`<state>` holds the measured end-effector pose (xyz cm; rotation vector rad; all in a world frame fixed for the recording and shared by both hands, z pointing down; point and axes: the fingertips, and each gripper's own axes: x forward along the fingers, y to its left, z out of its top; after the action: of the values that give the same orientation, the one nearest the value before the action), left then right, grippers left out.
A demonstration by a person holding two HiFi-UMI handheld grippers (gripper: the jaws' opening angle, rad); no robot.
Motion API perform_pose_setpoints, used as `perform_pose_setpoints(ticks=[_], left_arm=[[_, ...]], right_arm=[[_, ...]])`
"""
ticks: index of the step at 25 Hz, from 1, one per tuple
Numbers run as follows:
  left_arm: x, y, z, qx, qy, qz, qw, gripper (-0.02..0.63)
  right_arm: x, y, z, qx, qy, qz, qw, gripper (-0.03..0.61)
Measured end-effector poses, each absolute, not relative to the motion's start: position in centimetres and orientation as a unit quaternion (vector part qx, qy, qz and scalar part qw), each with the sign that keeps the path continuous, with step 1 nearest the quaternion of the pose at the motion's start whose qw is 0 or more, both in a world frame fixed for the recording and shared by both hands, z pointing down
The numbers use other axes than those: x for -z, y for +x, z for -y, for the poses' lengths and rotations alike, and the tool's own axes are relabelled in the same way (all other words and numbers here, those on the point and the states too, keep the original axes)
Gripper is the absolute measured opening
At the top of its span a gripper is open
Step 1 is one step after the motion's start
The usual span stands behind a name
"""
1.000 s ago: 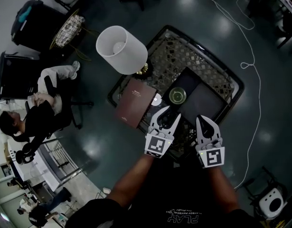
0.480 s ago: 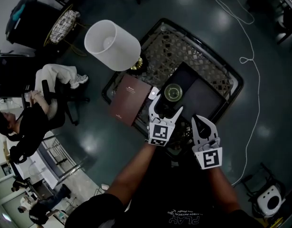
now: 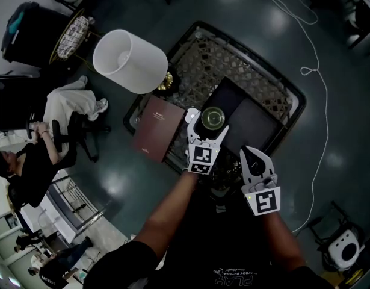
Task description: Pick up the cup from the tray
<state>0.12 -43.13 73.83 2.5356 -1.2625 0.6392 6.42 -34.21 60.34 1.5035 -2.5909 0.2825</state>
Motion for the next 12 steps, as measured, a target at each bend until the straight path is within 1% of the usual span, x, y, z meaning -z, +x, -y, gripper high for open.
perform_pose_setpoints(ticks=[9, 12], left_arm=[[-74.7, 0.4, 44.3, -0.22, 0.868, 0.432, 0.107, 0.399], [-74.8, 0.5, 44.1, -0.222, 0.87, 0.427, 0.104, 0.382]], right_arm=[[-60.8, 7.0, 34.4, -0.097, 0.5, 0.858, 0.068, 0.011], [-60.7, 7.0, 34.4, -0.099, 0.504, 0.856, 0.063, 0.011]])
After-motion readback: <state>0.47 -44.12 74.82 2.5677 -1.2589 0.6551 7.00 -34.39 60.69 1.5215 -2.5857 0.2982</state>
